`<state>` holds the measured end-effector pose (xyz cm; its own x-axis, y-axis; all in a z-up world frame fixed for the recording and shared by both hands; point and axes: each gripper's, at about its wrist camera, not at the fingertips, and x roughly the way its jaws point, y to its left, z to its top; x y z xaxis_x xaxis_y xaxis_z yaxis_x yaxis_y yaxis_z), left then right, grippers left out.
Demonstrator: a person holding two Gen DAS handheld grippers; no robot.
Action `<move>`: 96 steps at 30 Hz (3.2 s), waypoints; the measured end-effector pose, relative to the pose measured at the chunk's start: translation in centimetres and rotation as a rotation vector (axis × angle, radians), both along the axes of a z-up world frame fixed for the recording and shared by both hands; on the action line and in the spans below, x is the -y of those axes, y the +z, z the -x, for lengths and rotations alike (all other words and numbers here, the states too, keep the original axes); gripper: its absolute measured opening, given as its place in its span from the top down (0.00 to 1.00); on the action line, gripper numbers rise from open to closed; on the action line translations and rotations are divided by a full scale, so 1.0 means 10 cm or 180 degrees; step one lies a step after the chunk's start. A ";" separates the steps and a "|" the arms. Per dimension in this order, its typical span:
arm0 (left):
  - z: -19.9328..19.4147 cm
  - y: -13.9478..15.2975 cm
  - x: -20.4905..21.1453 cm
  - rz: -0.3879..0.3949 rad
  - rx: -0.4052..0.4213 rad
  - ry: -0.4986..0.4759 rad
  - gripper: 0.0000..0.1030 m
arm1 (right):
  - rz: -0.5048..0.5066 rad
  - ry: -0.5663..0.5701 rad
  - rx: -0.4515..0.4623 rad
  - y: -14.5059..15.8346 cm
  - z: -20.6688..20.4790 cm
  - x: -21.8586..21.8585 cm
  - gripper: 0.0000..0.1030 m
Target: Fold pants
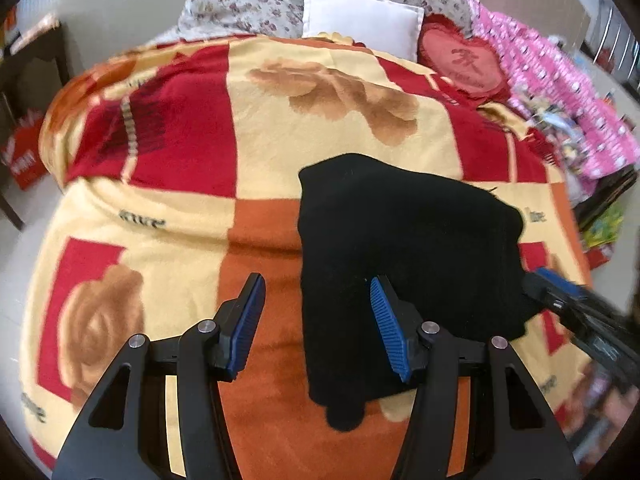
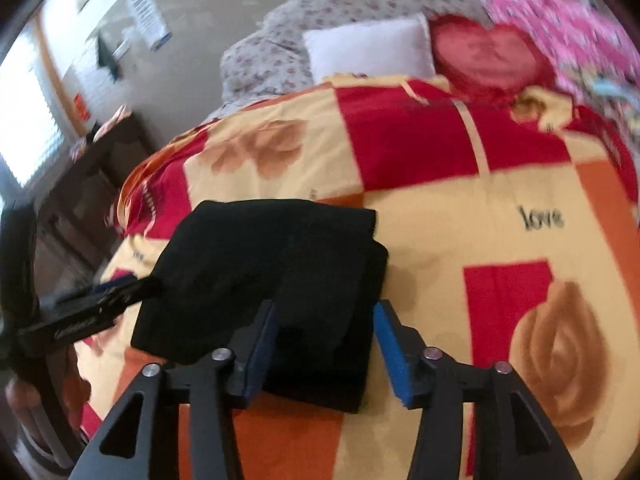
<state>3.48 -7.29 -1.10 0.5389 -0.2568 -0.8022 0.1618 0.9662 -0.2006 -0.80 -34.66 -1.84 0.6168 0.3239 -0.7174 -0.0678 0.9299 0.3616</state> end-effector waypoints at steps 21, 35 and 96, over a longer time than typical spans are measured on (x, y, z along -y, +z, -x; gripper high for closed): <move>-0.18 -0.27 0.14 0.0690 -0.0363 -0.0349 0.32 | -0.0481 0.0074 0.0080 -0.19 -0.29 -0.03 0.57; 0.50 0.13 -0.32 0.0658 -0.0311 -0.0261 0.41 | -0.0419 0.0585 0.0175 0.19 0.14 -0.50 0.62; 0.68 0.28 -0.17 -0.0472 0.0468 0.0391 0.39 | 0.0702 0.0331 0.0440 0.40 0.39 -1.01 0.56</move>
